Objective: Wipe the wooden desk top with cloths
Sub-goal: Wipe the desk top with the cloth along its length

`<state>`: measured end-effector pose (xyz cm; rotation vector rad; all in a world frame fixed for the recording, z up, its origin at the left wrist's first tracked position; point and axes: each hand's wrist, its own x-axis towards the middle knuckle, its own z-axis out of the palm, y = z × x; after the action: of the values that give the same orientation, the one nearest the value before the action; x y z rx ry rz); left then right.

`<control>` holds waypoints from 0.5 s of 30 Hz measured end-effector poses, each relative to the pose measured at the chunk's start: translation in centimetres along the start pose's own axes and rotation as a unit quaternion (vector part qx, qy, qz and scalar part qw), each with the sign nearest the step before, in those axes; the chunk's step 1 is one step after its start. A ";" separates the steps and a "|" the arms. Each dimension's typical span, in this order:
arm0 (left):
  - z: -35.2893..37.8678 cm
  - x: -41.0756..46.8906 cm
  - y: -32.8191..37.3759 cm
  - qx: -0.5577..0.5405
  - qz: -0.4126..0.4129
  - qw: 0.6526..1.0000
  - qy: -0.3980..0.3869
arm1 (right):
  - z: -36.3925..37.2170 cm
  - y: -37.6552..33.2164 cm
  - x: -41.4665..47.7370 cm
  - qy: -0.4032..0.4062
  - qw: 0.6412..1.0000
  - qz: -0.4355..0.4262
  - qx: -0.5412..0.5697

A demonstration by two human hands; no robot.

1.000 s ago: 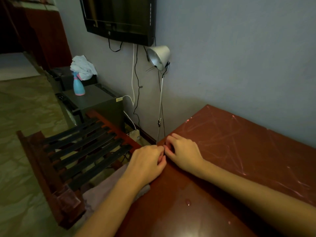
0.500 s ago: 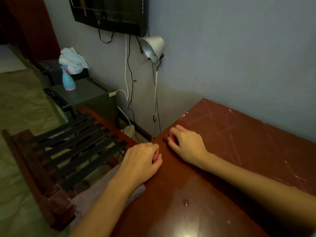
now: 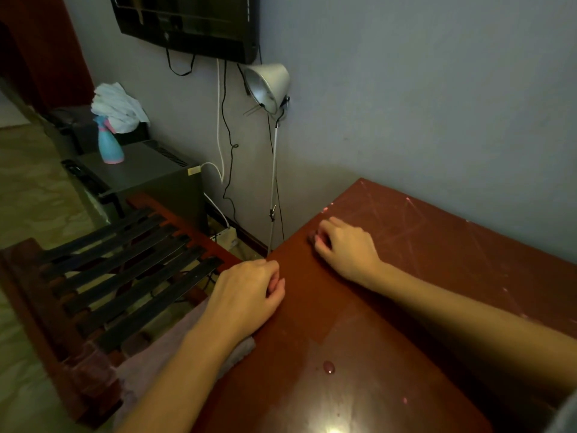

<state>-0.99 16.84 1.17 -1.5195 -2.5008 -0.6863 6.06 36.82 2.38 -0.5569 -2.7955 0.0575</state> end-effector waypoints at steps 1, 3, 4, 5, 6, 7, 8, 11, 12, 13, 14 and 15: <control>0.0 0.0 0.0 0.004 0.000 1.000 0.000 | -0.1 -1.0 -1.0 -0.006 0.999 -0.029 0.012; 0.0 0.0 0.1 0.009 -0.001 1.000 0.000 | -0.2 -3.0 -1.8 -0.021 0.996 -0.079 0.047; -0.1 0.0 0.1 0.011 -0.002 1.000 0.000 | -0.1 -3.7 -1.4 -0.028 0.994 -0.091 0.058; -0.1 0.0 0.0 0.011 -0.001 1.000 0.000 | 0.0 -4.1 -0.6 -0.034 0.994 -0.090 0.061; -0.1 0.0 0.0 0.007 -0.001 1.000 0.002 | 0.2 -4.2 0.6 -0.033 0.995 -0.079 0.056; -0.1 0.0 0.0 0.002 -0.001 1.000 0.002 | 0.4 -3.9 2.0 -0.029 0.997 -0.062 0.047; -0.1 -0.1 0.0 -0.004 -0.001 1.000 0.002 | 0.6 -3.1 3.4 -0.026 0.998 -0.036 0.039; -0.2 -0.2 -0.1 -0.009 0.002 1.000 -0.003 | 0.3 0.6 6.3 -0.024 0.998 0.054 0.027; -0.1 -0.2 -0.1 -0.010 0.003 1.000 -0.002 | 0.2 1.8 6.4 -0.021 0.997 0.071 0.020; -0.1 -0.2 -0.1 -0.011 0.003 1.000 -0.002 | 0.1 2.7 6.1 -0.020 0.997 0.080 0.012; -0.1 -0.2 -0.1 -0.011 0.003 1.000 -0.003 | 0.0 3.3 5.4 -0.017 0.996 0.082 0.002; 0.0 -0.1 -0.1 -0.010 0.004 1.000 -0.004 | -0.2 3.6 4.4 -0.015 0.997 0.079 -0.007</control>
<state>-1.05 16.68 1.09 -1.5397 -2.4996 -0.7072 3.52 41.82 3.39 -0.7855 -2.7773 0.0791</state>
